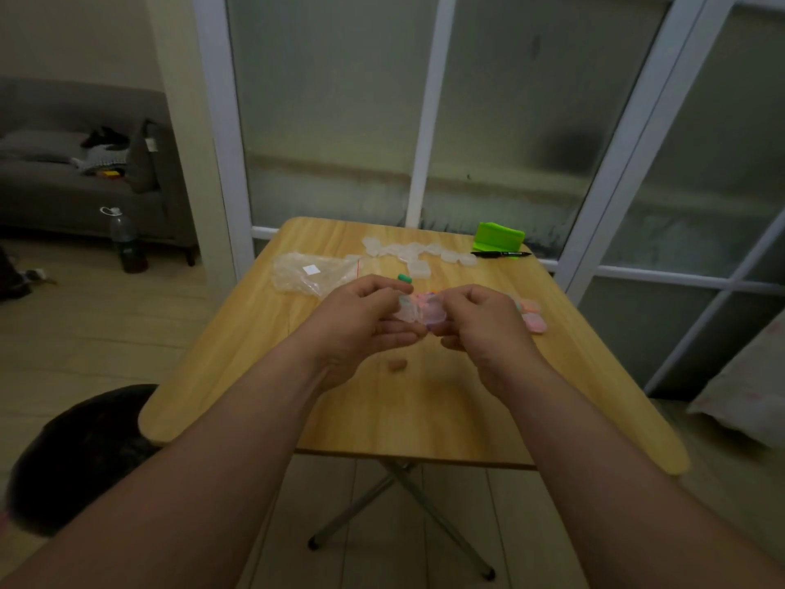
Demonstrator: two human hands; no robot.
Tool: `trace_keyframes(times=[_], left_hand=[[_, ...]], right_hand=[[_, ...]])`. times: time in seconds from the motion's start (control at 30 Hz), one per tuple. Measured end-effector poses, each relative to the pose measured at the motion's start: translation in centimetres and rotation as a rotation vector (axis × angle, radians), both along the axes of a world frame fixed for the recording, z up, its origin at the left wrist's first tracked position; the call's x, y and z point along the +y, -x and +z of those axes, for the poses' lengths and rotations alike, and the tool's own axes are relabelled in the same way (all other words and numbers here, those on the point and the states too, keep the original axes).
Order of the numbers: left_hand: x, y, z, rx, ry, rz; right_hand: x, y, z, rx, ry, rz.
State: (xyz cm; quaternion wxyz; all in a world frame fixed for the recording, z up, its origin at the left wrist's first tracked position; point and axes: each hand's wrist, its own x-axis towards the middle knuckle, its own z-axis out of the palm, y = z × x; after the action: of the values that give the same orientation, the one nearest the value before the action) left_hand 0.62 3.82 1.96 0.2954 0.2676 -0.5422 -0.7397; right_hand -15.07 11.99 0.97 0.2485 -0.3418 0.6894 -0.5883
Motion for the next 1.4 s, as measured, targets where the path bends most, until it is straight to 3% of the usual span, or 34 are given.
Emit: trace_keyframes(times=[0.2,0.4,0.57,0.77,1.07,1.4], left_hand=[[0.5,-0.2,0.5,0.09,-0.144,-0.098],[2.4,0.0,0.2,-0.025,-0.021,-0.321],[1.6,0.3,0.1,-0.025,-0.146,-0.23],[-1.0,0.0,0.0,0.093,-0.376,0.041],[-1.2,0.6,0.0,0.147,-0.423,0.063],[-2.5,0.5,-0.2,0.152,-0.424,0.081]], right_hand=[[0.1,0.5,0.2,0.266,0.003,-0.02],[-0.7,0.1,0.4,0.364,0.055,0.105],[-0.8,0.0,1.0,0.325,0.018,0.14],[-0.6,4.5,0.7,0.207,-0.043,-0.178],[-1.9,4.5,-2.3,0.673,-0.27,-0.122],[-2.8,4.2,-3.3,0.859,-0.372,-0.063]])
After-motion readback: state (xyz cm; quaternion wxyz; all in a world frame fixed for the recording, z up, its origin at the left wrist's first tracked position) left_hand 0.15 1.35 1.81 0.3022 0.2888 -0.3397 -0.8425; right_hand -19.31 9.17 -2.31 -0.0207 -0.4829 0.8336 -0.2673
